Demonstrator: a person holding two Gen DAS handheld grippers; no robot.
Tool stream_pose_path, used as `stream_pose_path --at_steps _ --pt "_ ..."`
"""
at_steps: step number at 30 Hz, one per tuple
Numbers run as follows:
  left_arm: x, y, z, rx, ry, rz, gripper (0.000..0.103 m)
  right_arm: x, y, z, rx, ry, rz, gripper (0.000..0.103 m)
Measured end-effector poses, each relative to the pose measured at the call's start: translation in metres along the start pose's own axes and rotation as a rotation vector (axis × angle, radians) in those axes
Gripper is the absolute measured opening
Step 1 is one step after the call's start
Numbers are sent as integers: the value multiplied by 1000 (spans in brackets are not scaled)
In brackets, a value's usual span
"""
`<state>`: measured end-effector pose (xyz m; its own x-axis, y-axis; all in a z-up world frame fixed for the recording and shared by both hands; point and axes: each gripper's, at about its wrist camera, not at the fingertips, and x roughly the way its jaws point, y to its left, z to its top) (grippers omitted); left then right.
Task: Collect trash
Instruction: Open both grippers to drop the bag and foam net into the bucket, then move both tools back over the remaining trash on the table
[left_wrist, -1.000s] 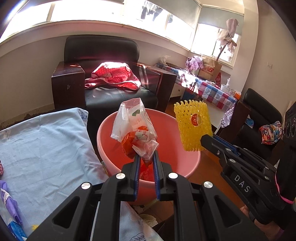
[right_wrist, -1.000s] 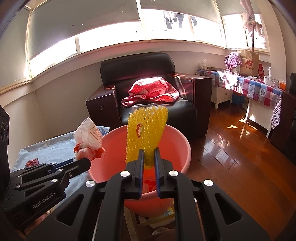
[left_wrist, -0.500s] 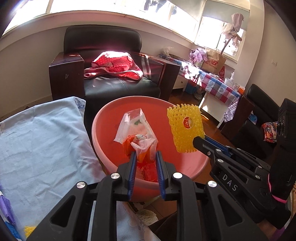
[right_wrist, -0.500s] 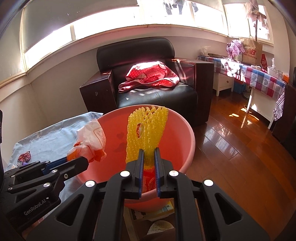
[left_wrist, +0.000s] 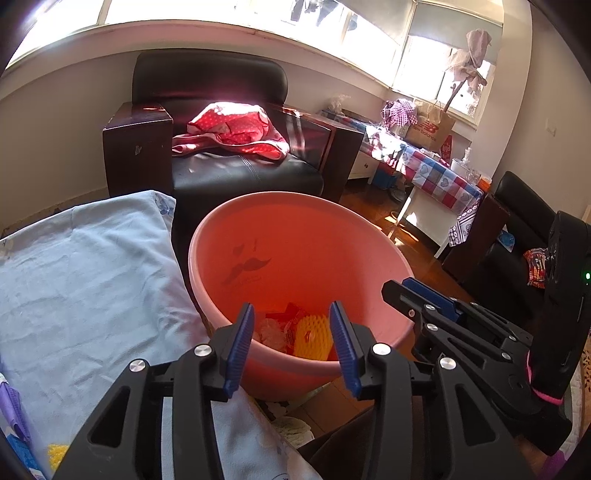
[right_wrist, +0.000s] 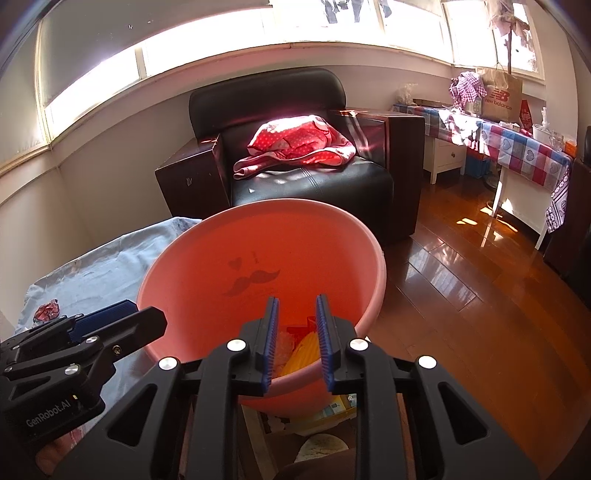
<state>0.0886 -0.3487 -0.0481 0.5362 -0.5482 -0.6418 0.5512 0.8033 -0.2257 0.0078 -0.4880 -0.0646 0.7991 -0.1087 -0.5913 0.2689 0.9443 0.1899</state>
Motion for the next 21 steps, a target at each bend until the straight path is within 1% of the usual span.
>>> stream_pose_path --at_steps 1,3,10,14,18,21 --pt "-1 0 0 -1 0 1 51 -2 0 -1 -1 -2 2 21" --pt "-5 0 -1 -2 -9 4 55 -6 1 -2 -2 -10 5 21" --pt "-24 0 0 -4 -40 -1 55 -21 10 -2 -8 -17 28 21" --pt "-40 -1 1 -1 -68 -4 55 -30 14 -2 18 -11 70 21" --pt "-57 0 0 15 -102 -2 55 -41 26 -2 -12 -26 72 21" --pt "-70 0 -1 25 -117 -2 55 -51 35 -2 -30 -42 90 21"
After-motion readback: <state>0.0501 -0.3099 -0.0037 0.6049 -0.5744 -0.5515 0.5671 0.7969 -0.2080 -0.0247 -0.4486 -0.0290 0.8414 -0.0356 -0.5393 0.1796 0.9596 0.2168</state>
